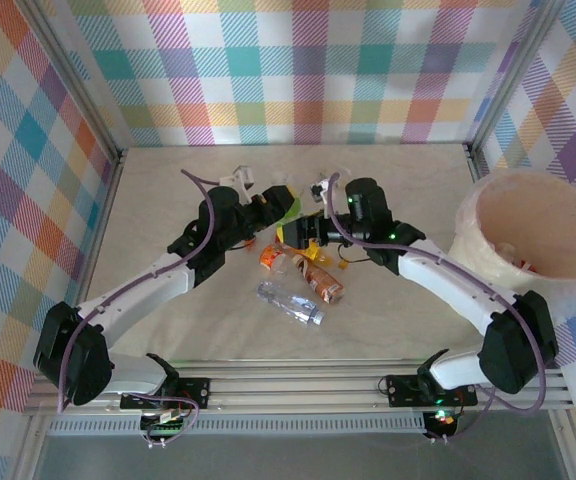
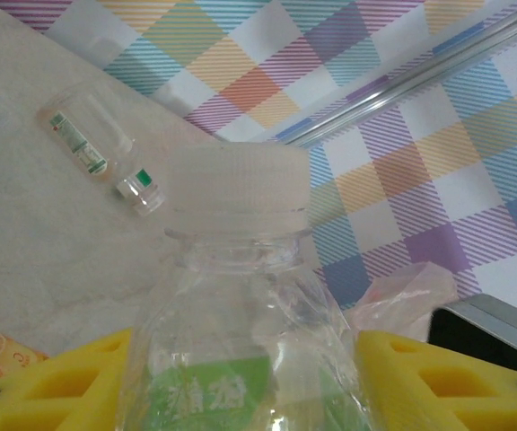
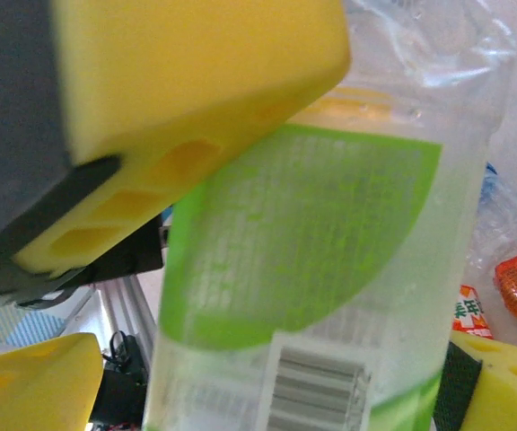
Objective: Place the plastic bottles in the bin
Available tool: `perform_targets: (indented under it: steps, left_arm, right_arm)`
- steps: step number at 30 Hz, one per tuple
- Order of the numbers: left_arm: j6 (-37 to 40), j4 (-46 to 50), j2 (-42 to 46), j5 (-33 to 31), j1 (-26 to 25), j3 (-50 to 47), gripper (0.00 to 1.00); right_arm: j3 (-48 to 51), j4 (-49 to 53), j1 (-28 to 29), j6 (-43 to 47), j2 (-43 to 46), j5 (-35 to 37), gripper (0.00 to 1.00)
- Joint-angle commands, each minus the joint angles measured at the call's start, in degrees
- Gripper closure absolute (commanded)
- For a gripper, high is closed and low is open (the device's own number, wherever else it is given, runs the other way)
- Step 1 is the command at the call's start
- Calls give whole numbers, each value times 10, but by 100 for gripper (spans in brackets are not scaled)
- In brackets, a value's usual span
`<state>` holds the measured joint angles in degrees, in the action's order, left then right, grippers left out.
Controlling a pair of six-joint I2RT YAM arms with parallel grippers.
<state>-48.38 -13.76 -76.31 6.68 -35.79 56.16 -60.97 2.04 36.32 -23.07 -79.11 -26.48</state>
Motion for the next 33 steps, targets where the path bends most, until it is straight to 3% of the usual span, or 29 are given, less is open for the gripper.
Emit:
perform_targets:
  steps: [1,11,15,17,28,33]
  left_arm:
    - [0,-29,-3,9,-6,20,44]
    - [2,-22,-2,6,-7,21,42]
    - [-12,44,11,-8,-7,50,10]
    - [-5,81,20,-9,-6,68,0]
    - [33,40,61,88,-7,39,0]
    - [61,25,58,93,-19,6,0]
  right_arm:
    - [-19,5,6,9,-9,14,13]
    - [-20,17,7,-1,-1,52,35]
    - [-6,22,7,3,25,96,39]
    - [-2,28,7,6,36,115,40]
    - [-48,135,2,37,74,286,43]
    - [-63,171,-24,73,100,295,43]
